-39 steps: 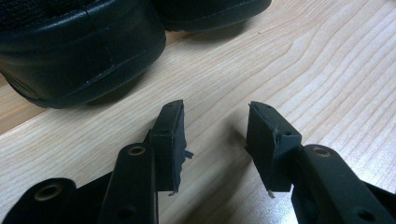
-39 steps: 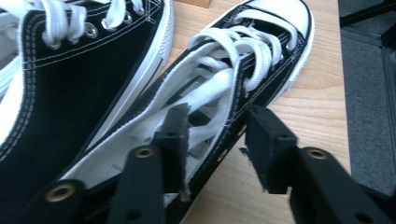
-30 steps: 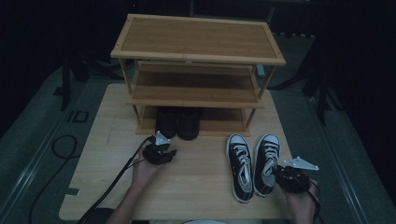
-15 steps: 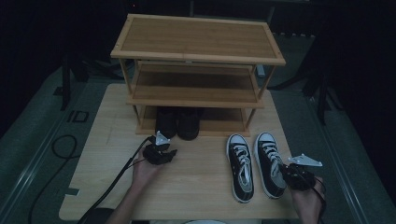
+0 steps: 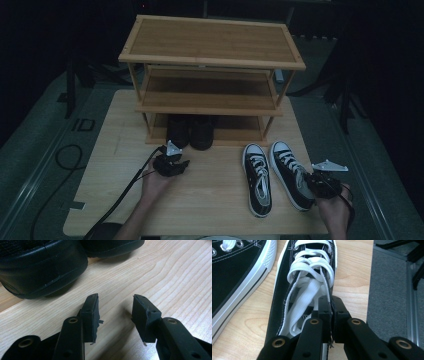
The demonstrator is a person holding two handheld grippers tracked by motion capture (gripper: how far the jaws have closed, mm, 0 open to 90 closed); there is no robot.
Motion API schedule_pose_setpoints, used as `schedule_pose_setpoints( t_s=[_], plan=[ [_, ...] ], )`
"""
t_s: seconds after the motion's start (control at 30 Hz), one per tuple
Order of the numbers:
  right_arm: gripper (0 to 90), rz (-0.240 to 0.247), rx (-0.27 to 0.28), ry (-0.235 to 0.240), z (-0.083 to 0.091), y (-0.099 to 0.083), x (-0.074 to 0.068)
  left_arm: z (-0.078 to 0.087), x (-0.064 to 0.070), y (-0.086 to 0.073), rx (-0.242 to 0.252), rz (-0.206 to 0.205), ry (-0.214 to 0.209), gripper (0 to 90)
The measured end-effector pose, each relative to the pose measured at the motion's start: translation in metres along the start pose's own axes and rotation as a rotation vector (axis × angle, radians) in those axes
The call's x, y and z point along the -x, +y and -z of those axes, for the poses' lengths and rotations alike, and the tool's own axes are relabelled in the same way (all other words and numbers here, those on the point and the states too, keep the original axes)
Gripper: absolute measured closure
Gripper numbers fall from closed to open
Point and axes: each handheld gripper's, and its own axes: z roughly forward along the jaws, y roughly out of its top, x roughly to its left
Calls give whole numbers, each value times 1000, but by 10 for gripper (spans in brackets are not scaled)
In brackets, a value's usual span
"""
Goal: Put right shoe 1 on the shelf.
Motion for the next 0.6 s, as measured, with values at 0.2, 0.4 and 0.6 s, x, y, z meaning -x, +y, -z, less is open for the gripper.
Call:
schedule_pose_setpoints(
  t_s=[0.2, 0.4, 0.6],
  plan=[
    [784, 18, -50, -4, -9, 0, -3, 0, 0, 0, 1, -2, 2, 572],
    [800, 14, -102, -1, -17, 4, -1, 0, 0, 0, 1, -1, -1, 572],
    [808, 0, -163, 34, -21, 7, 5, 0, 0, 0, 1, -1, 0, 571]
  ],
)
